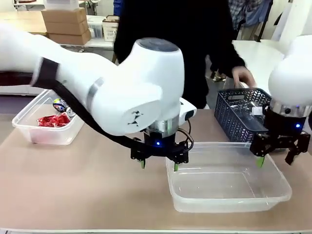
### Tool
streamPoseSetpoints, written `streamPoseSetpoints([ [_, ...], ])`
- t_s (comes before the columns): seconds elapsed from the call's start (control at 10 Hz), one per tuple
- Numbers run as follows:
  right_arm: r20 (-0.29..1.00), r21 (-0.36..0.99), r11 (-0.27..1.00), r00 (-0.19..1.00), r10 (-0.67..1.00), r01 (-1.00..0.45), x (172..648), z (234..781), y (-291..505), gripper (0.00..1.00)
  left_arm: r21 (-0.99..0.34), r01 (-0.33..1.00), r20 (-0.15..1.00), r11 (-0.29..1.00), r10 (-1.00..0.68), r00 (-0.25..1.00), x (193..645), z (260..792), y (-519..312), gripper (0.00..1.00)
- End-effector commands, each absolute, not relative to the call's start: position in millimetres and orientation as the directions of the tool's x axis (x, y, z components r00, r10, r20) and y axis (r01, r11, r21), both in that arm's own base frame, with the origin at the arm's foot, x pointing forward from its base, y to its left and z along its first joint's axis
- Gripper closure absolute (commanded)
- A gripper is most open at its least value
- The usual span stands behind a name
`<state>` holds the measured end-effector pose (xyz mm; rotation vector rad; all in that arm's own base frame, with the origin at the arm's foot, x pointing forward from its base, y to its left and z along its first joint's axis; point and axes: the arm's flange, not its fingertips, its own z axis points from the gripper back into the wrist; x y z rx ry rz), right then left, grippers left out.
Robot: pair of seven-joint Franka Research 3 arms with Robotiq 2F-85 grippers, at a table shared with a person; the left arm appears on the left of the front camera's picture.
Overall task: Sort the waste into each basket.
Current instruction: Pick up the Organizing box on the right side of the table and lift it.
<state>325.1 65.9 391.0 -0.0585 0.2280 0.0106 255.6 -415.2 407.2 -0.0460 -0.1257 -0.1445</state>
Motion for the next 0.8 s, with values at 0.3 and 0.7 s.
streamPoseSetpoints([
  [0.3,-0.225,-0.173,0.983,0.970,-0.094,0.055,298,330,44,0.58,0.009,0.091,0.111,0.996,-0.091,0.990,266,388,-438,0.58],
  [0.7,-0.224,-0.154,0.986,0.969,-0.100,0.066,294,337,38,1.00,0.007,0.075,0.125,0.997,-0.075,0.989,265,386,-437,1.00],
])
